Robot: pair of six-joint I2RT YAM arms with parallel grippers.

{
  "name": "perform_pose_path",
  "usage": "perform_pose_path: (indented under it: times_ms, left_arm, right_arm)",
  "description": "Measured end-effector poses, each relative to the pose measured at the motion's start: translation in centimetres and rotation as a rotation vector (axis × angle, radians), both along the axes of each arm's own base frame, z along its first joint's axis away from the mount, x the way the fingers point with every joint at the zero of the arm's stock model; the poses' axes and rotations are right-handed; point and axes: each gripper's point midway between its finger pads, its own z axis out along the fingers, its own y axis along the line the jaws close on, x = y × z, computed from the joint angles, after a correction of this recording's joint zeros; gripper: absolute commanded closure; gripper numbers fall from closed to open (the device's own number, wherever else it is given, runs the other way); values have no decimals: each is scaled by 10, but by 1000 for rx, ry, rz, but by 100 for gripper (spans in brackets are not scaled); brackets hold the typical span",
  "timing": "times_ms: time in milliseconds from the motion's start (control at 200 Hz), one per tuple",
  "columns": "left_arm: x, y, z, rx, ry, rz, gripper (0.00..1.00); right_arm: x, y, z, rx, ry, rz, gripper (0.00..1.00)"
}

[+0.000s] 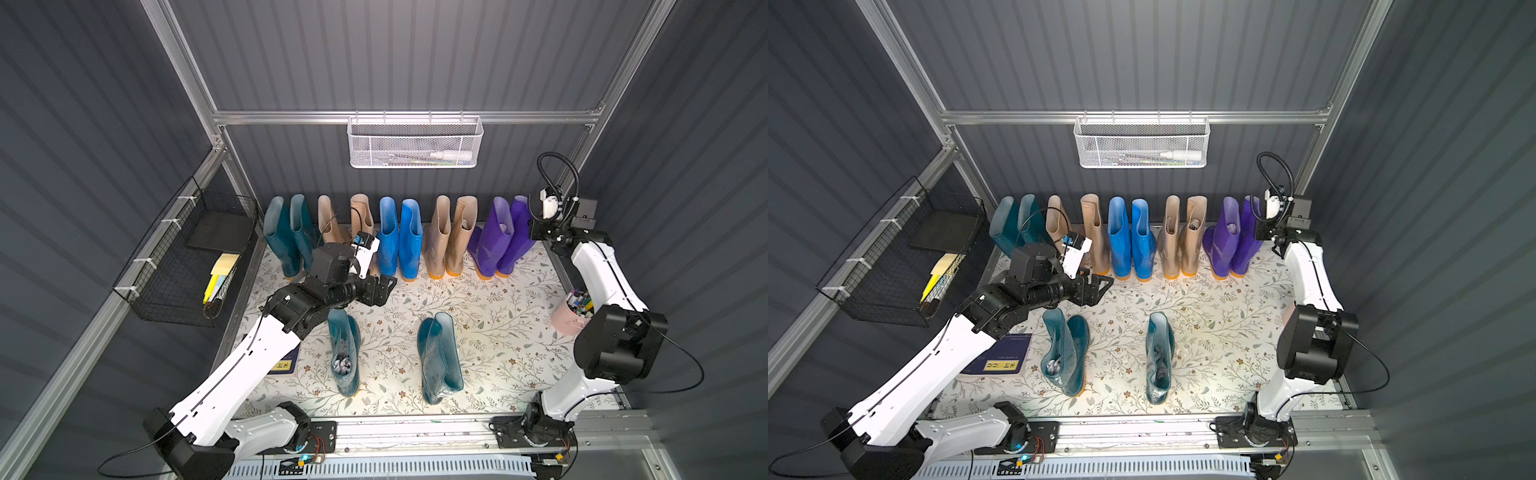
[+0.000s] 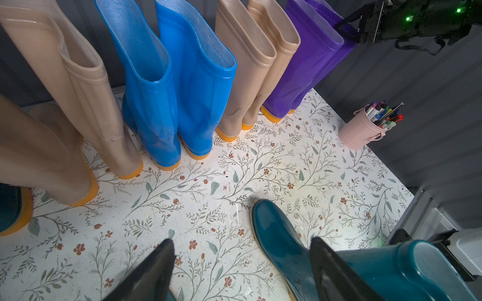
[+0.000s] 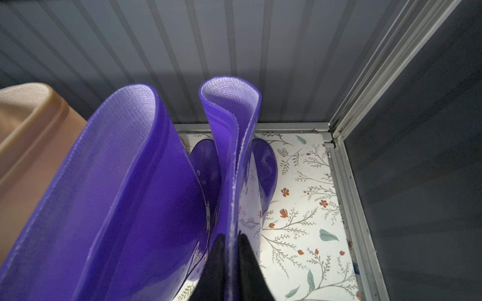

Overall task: Match and arrange rain boots in pairs
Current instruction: Pair a pair of rain boots at the corner of the board.

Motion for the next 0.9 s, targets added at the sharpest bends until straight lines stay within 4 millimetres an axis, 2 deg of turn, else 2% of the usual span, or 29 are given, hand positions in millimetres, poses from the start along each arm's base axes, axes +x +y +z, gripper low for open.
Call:
perform_pose_path:
  times_ms: [260,540,695,901]
  left_arm:
    - [0,0,0,0,0,0,17]
    - [0,0,1,-1,-2,0,16]
    - [0,0,1,-2,-3,0,14]
    - [0,3,2,1,-9,10,12]
  right_arm:
    - [0,1,0,-5,2,7,84]
    - [0,2,1,-1,-2,16,64]
    - [-2,3,3,15,-7,11,57]
    - [-13,5,22,18,-43,4,47]
